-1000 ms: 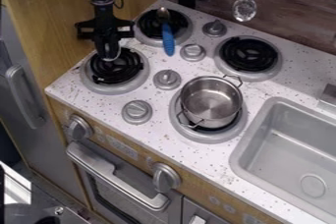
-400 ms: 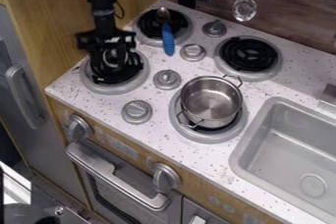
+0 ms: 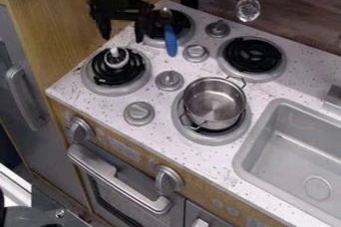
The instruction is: Put the Black object on the bottom left burner
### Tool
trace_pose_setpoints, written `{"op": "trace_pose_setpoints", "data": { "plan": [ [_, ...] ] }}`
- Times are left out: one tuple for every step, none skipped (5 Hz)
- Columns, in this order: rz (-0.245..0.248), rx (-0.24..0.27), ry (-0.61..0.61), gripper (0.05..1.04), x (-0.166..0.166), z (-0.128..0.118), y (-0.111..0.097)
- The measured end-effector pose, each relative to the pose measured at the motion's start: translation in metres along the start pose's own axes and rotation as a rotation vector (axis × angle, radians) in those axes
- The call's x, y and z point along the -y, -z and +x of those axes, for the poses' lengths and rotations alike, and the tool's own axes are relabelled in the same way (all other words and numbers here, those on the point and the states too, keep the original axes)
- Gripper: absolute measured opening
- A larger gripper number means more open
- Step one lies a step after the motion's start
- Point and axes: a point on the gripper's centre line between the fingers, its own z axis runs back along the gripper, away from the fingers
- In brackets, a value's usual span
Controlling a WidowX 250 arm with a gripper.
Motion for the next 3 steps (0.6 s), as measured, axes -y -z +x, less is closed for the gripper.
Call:
{"op": "trace_pose_setpoints", "data": {
  "plan": [
    [-0.044, 0.046, 0.151, 0.999, 0.018, -0.012, -0.010],
    [-0.037, 0.036, 0.268, 0.999, 0.035, -0.023, -0.019],
    [-0.006, -0.001, 0.324, 0.999, 0.045, -0.033, -0.017]
  ]
}}
